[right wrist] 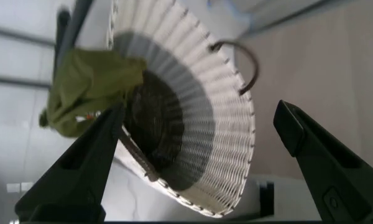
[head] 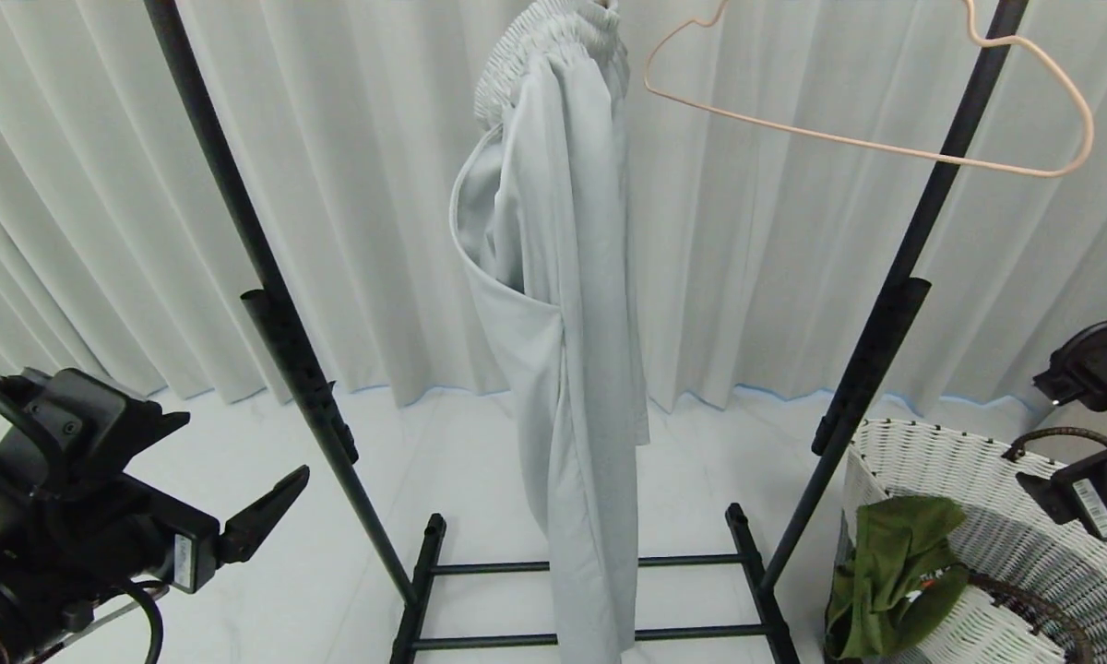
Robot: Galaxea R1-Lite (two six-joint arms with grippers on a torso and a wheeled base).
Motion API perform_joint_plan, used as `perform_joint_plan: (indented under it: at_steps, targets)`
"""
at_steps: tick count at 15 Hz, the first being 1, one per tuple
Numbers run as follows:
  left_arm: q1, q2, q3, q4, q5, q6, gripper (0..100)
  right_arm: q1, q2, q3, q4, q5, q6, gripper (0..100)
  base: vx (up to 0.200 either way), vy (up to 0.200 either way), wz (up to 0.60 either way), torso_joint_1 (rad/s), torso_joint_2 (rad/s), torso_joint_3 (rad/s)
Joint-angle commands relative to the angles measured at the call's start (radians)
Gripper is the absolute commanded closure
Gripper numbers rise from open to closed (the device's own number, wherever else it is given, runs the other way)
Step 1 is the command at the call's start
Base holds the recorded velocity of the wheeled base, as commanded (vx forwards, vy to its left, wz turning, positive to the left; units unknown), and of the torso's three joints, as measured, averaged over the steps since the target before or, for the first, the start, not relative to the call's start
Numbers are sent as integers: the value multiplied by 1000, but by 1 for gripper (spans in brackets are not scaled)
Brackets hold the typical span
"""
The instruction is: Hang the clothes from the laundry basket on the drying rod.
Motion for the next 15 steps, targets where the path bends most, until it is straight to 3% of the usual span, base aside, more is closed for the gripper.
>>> perform_joint_plan:
  at_steps: [1,6,15]
  targets:
    - [-68,8,1,-1,0,-3,0,-22,74,26,0,11,2,0,0,0,0,0,0,0]
    - [-212,57,6,-1,-2,-6,0,-22,350,63,-133,36,30,0,0,0,0,0,0,0]
    - [-215,53,66,-1,-2,-41,0,-12,782,37,-551,39,78,0,0,0,0,0,0,0]
